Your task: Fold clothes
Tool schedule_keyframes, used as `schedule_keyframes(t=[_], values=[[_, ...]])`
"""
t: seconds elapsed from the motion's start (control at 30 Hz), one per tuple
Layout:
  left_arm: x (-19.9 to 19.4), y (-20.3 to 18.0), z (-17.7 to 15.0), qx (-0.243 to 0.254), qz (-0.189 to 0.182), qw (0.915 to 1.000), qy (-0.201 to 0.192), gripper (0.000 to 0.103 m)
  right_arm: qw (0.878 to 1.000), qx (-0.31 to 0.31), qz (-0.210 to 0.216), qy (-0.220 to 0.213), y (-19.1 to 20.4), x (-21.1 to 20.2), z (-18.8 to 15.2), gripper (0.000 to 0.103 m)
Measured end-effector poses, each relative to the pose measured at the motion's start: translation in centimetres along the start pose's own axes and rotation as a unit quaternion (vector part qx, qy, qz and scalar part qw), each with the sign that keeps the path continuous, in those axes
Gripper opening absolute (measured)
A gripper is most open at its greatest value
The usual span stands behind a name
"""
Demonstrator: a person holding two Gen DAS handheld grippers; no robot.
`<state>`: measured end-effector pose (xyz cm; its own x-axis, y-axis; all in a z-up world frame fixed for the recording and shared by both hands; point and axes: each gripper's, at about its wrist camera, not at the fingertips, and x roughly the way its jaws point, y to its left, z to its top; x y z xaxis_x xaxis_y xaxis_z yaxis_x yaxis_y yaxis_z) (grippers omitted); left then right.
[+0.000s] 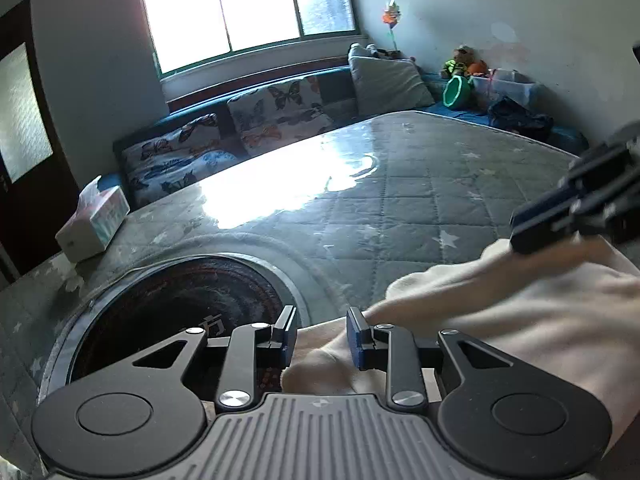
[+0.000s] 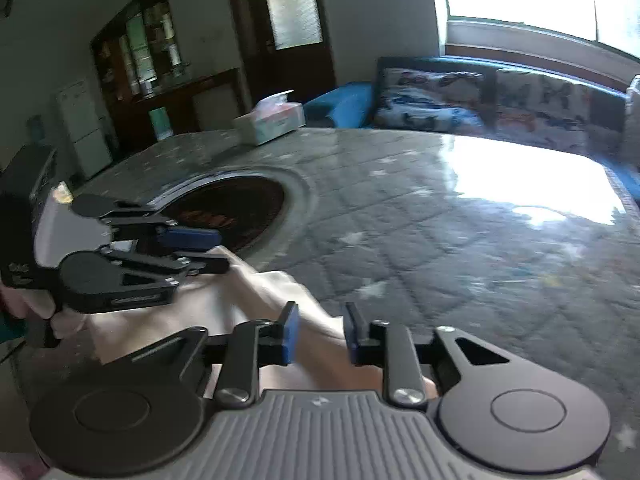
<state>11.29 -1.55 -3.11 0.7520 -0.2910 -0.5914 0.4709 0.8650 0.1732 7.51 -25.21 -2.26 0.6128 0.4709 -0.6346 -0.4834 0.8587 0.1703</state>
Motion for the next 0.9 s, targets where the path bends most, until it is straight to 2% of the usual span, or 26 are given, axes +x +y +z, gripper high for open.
schedule_keyframes(t=[0.13, 0.37, 0.53, 0.73, 0.9], values=[[-0.4, 0.0, 0.2, -0.004, -0.01, 0.9999, -0.006, 0.028, 1.0, 0.002, 0.006, 0.02, 0.9, 2.3, 0.0, 0.011], [-1.7, -2.2, 0.7, 0.017, -0.062, 0.9976, -0.025, 0.021, 0.999, 0.013, -0.007, 0.029, 0.3, 4.0, 0.1, 0.011], [0.5, -3.1, 1.3, 0.017, -0.076, 0.9969, -0.011, 0.021, 1.0, 0.017, -0.007, 0.022, 0.0, 4.0, 0.1, 0.013], [1.8, -2.8, 1.4, 0.002, -0.073, 0.9973, 0.001, 0.022, 1.0, 0.017, -0.019, 0.0, -0.3, 0.6, -0.7, 0.013], [1.8, -3.0, 1.2, 0.005, -0.066, 0.9978, -0.003, 0.022, 0.999, 0.015, -0.038, 0.004, -0.6, -2.7, -3.6, 0.013]])
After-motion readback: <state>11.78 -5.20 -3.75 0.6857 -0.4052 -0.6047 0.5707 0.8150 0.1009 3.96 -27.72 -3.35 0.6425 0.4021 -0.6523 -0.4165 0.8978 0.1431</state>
